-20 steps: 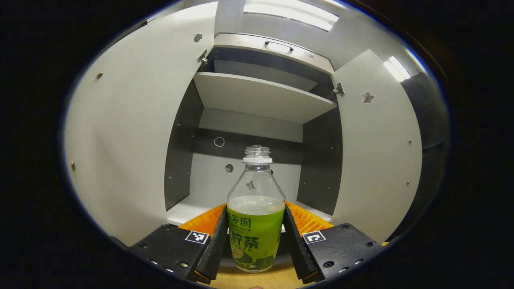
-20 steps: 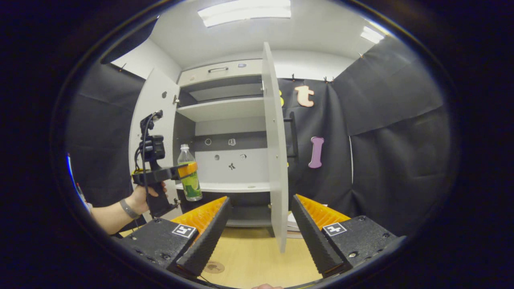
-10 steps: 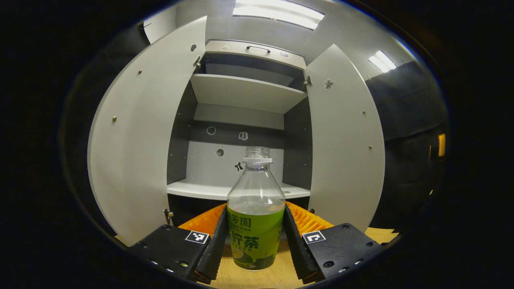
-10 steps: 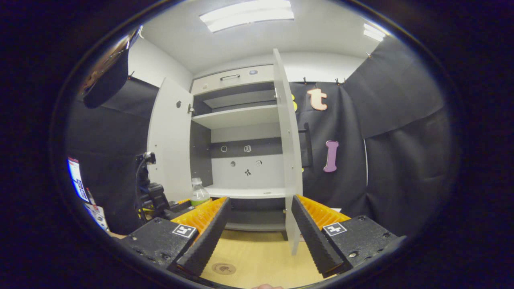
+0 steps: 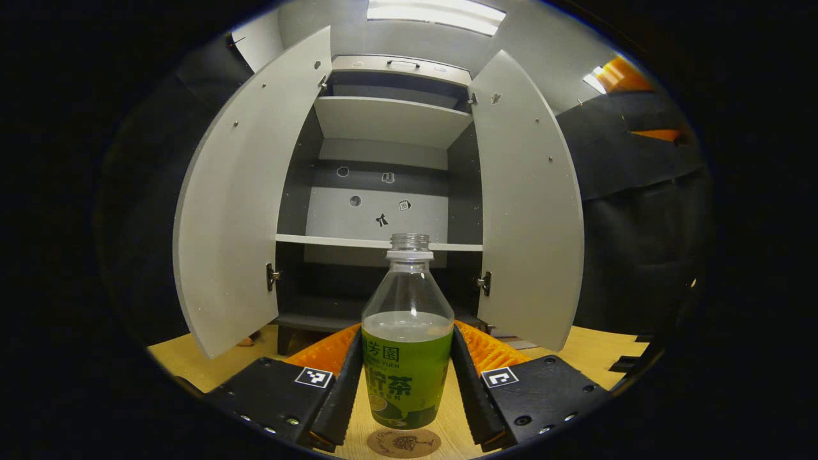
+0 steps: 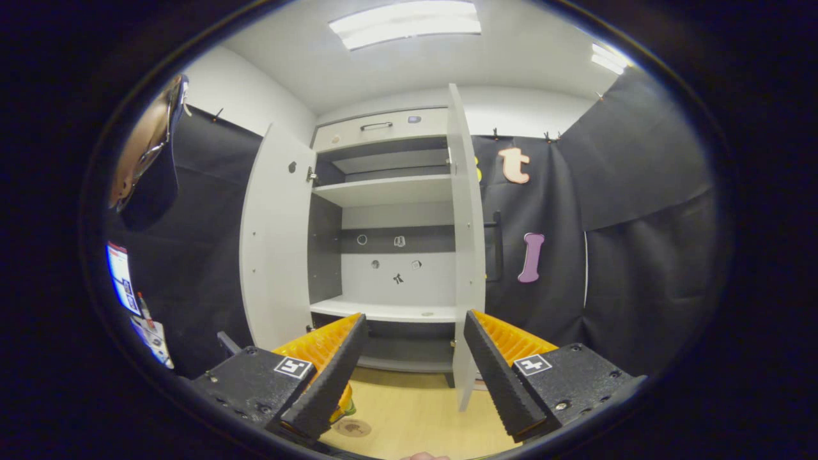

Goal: Grasp the bottle in the cabinet with the left hand and place it on the coaster, then close the right door with the right hand and the left door with the left hand.

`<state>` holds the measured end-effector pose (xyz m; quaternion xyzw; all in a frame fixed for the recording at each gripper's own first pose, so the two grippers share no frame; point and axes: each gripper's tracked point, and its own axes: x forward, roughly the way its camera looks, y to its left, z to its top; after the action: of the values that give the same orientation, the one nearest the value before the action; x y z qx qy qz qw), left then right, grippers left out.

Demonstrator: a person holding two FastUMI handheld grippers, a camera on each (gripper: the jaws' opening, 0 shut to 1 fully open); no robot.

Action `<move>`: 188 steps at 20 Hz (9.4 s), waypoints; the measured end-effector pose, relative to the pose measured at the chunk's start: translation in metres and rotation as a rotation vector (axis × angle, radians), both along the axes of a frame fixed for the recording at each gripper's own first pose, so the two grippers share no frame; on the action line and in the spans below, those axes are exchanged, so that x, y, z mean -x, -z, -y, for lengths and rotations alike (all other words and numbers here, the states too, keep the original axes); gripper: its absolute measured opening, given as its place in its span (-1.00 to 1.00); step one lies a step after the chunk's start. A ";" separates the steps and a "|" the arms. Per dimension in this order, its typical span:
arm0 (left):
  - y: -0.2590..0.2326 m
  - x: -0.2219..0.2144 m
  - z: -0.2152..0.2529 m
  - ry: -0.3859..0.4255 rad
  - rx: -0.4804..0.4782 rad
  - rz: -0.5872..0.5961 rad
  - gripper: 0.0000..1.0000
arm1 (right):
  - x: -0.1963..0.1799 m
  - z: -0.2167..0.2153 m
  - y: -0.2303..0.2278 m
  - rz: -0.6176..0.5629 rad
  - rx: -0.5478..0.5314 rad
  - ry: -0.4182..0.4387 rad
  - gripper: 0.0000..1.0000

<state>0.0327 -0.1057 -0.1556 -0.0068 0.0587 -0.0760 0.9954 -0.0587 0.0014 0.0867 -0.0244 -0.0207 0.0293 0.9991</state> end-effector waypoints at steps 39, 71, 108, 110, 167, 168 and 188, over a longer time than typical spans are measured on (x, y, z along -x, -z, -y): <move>-0.046 0.044 -0.024 0.015 0.026 -0.014 0.92 | 0.015 0.051 0.046 -0.037 -0.079 0.136 0.99; -0.113 0.049 -0.046 -0.031 0.002 -0.055 0.90 | -0.101 0.159 -0.082 0.137 0.009 0.250 0.99; -0.104 0.058 -0.072 -0.064 0.063 -0.059 0.90 | -0.172 0.058 -0.071 0.041 0.123 0.136 0.96; -0.105 0.061 -0.077 -0.078 0.064 -0.059 0.80 | -0.179 0.044 -0.069 0.041 0.131 0.106 0.96; -0.256 0.000 -0.317 -0.476 0.152 0.101 0.89 | -0.046 0.032 0.062 -0.059 0.012 0.078 0.98; -0.263 -0.013 -0.335 -0.502 0.158 0.116 0.90 | -0.045 0.035 0.060 -0.052 0.012 0.086 0.98; -0.265 -0.088 -0.315 -0.459 0.103 0.138 0.83 | -0.037 0.078 0.055 -0.039 -0.053 0.194 0.89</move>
<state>0.1212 0.2095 0.1091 -0.0657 -0.0167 0.1489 0.9865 -0.0217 -0.0765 0.0317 0.0008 0.0005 -0.0679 0.9977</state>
